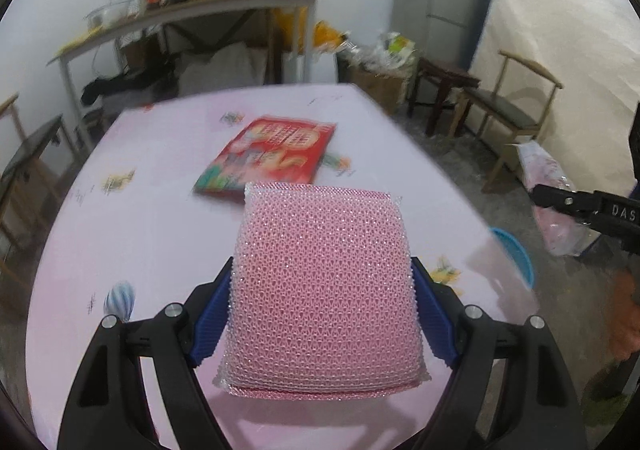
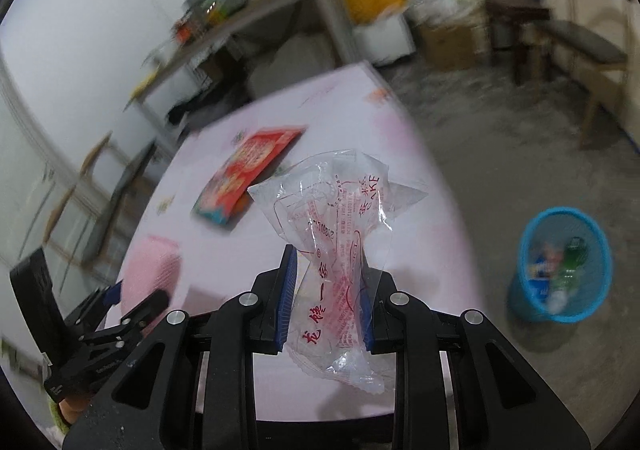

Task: Collect trash
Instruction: 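Carry both items to the wastebasket and open both grippers over it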

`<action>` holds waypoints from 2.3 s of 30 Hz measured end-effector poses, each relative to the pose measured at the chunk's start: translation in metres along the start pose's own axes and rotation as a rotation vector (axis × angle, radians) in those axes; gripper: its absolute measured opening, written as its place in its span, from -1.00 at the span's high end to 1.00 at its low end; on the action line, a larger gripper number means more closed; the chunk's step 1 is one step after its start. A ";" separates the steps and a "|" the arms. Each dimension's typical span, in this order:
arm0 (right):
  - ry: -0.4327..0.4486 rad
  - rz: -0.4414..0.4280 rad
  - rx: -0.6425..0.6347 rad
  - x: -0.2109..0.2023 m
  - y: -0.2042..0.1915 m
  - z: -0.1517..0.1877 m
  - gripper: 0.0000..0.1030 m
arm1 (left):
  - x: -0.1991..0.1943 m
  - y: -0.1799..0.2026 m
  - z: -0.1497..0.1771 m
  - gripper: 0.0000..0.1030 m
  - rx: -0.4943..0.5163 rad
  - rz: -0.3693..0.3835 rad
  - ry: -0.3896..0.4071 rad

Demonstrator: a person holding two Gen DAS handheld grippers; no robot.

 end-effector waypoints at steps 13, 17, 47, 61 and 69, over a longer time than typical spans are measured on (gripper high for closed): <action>0.106 0.223 0.384 -0.074 0.187 0.029 0.51 | 0.044 0.144 -0.067 -0.54 0.166 0.310 -0.045; 0.071 0.215 0.493 -0.064 0.221 0.052 0.51 | 0.082 0.202 -0.067 -0.54 0.175 0.437 -0.169; -0.214 0.123 1.051 0.153 0.408 0.125 -0.18 | 0.383 0.373 0.018 -0.64 -0.017 0.432 -0.777; -0.083 0.254 0.992 0.117 0.427 0.118 -0.11 | 0.324 0.355 -0.027 -0.64 0.006 0.535 -0.654; -0.197 0.323 0.892 0.160 0.427 0.127 0.64 | 0.234 0.296 -0.072 -0.64 0.118 0.549 -0.498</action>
Point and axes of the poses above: each gripper's, at about its wrist camera, not at the fingertips, and x roughly the way its jaws point, y to its right, z to its underside, the point moved 8 cm from there along x, roughly the way its jaws point, and after that the axes turned 9 degrees about z, right-handed, at the moved point
